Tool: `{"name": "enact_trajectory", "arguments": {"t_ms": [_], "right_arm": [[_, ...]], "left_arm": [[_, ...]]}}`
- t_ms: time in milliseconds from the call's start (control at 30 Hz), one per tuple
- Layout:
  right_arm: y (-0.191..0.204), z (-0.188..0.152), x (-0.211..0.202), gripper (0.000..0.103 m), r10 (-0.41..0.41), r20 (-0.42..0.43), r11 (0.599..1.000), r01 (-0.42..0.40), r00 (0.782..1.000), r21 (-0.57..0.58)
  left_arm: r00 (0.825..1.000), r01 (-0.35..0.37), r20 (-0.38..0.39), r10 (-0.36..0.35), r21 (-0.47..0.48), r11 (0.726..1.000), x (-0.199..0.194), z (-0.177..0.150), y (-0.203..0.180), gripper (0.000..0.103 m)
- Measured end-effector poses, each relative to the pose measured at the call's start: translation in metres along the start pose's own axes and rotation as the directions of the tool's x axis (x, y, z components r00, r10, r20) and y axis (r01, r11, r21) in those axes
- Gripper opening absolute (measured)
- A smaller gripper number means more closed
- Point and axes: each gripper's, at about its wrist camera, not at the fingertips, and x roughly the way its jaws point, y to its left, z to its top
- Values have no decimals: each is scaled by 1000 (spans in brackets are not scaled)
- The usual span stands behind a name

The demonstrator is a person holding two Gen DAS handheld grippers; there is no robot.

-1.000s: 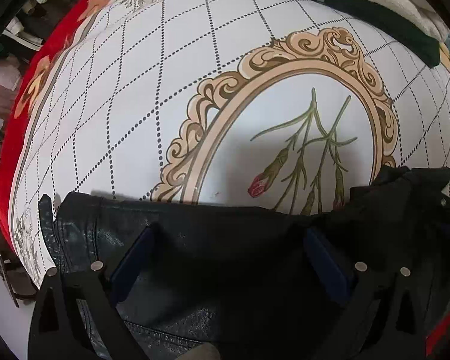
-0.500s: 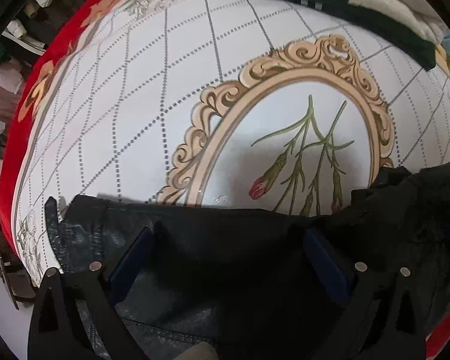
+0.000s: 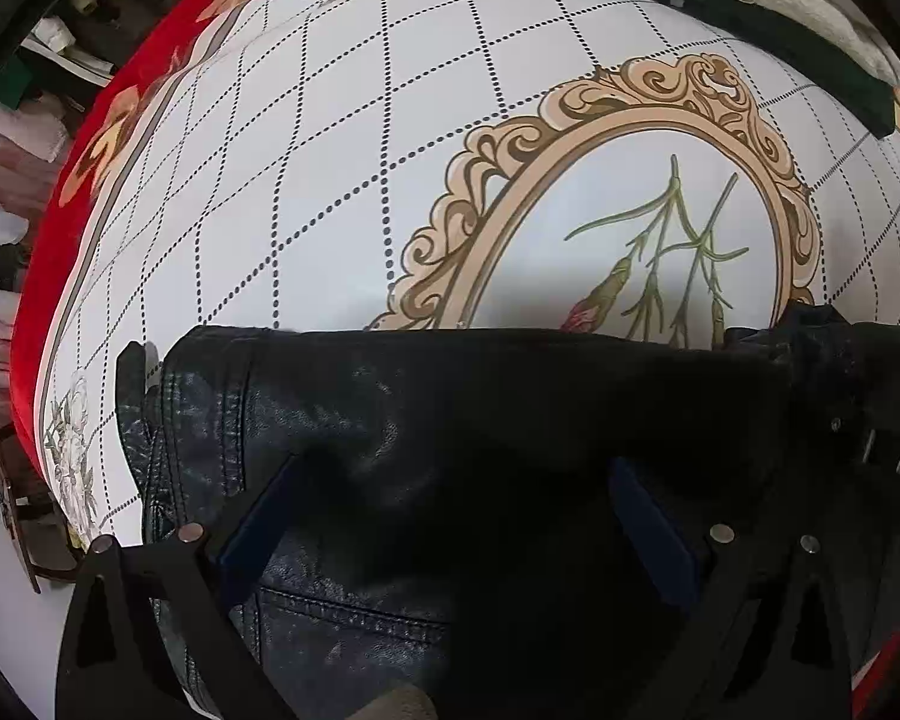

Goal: Fold large clothes

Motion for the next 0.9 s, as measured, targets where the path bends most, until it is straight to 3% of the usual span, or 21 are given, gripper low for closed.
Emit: {"name": "enact_trajectory", "arguments": {"t_ms": [67, 167, 200, 233, 267, 300, 433, 467, 533, 567, 700, 733, 767, 800, 900], "right_arm": [[-6, 1, -4, 33, 31, -20, 999, -31, 999, 29], [-40, -13, -34, 35, 218, 33, 968, -221, 975, 123], [-58, -26, -48, 39, 268, 77, 947, -277, 960, 164], [-76, -43, -60, 51, 289, 122, 929, -309, 950, 205], [-102, -68, -73, 60, 299, 177, 904, -338, 938, 263], [-121, -89, -80, 62, 304, 213, 881, -359, 929, 308], [-197, -172, -77, 62, 279, 268, 761, -383, 922, 524], [-215, -192, -67, 62, 290, 292, 720, -409, 911, 561], [-231, -209, -48, 62, 312, 313, 683, -441, 897, 583], [-238, -211, -39, 62, 334, 333, 663, -471, 882, 582], [-240, -195, 3, 62, 460, 431, 591, -630, 776, 504], [-239, -189, 6, 69, 473, 458, 570, -657, 753, 492], [-237, -181, 10, 80, 494, 494, 537, -698, 716, 474], [-233, -174, 12, 85, 506, 520, 516, -724, 689, 458], [-227, -157, 12, 83, 510, 560, 505, -754, 653, 419]], "left_arm": [[1000, 2, -1, -2, 7, 1000, -6, -2, 0, 103], [1000, 20, 16, -20, 24, 1000, -27, -12, -1, 103], [999, 25, 27, -25, 35, 999, -34, -16, -3, 103], [999, 28, 34, -30, 45, 999, -39, -19, -5, 103], [998, 39, 40, -41, 54, 998, -45, -24, -10, 103], [997, 53, 46, -56, 61, 997, -49, -29, -16, 103], [998, 32, 44, -37, 115, 993, -38, -38, -41, 103], [999, 13, 38, -18, 126, 992, -27, -35, -47, 103], [1000, 3, 26, -7, 142, 990, -13, -33, -53, 103], [1000, 4, 23, -7, 144, 990, -12, -32, -54, 103], [1000, 9, 26, -13, 156, 988, -12, -34, -55, 103], [999, 7, 32, -12, 161, 987, -12, -34, -54, 103], [999, 7, 33, -13, 161, 987, -12, -35, -54, 103], [999, 10, 32, -15, 157, 988, -12, -35, -54, 103], [1000, 18, 20, -21, 133, 991, -11, -31, -55, 103]]}}
